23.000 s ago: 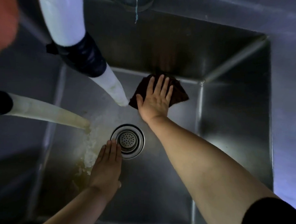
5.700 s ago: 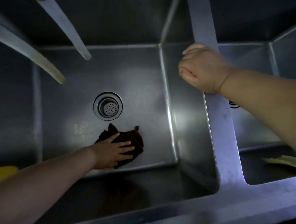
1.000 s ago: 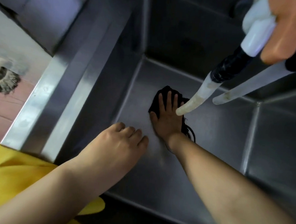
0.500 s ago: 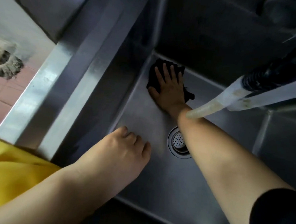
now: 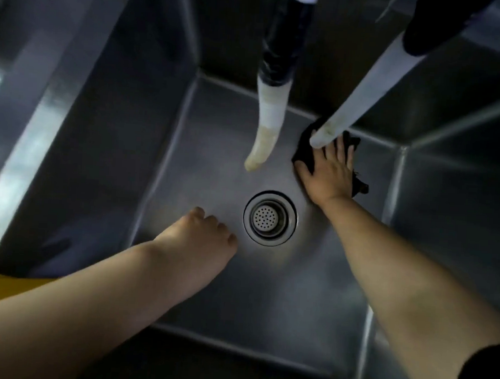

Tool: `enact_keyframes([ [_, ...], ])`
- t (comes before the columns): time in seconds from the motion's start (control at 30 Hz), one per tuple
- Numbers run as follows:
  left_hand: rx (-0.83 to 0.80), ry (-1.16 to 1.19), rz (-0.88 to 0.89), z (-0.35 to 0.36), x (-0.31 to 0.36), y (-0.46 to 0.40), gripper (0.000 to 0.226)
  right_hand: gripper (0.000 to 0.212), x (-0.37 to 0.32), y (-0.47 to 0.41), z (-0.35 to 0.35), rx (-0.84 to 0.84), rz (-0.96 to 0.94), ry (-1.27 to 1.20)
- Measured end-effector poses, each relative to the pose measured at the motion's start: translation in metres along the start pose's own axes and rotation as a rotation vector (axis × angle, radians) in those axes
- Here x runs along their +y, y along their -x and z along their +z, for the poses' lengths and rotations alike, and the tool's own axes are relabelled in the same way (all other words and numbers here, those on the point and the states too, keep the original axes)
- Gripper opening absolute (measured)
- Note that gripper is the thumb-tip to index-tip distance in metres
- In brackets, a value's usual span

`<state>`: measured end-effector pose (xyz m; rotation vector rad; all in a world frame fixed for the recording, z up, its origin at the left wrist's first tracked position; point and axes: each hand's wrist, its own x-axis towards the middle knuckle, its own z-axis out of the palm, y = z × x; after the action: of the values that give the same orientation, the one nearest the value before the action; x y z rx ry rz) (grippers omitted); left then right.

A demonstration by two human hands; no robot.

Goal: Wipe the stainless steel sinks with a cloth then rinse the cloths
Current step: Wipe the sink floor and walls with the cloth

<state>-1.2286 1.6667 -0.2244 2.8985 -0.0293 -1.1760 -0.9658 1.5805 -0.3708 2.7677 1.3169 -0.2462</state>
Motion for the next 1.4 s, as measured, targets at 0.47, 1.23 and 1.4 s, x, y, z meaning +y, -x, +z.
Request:
enact_keyframes([
  [0.47,-0.115,0.234,-0.508,0.071,0.019,-0.059,0.088,0.077,0.006,0.147,0.023,-0.076,0.258,0.046],
  [1.23,-0.086,0.472,-0.501,0.072,0.019,-0.048,0.109,0.07,-0.101,0.024,0.013,-0.099,-0.39,0.097],
  [1.4,-0.014,0.545,-0.738,0.054,0.02,-0.045,0.057,0.07,-0.11,0.08,0.017,-0.141,-0.621,0.064],
])
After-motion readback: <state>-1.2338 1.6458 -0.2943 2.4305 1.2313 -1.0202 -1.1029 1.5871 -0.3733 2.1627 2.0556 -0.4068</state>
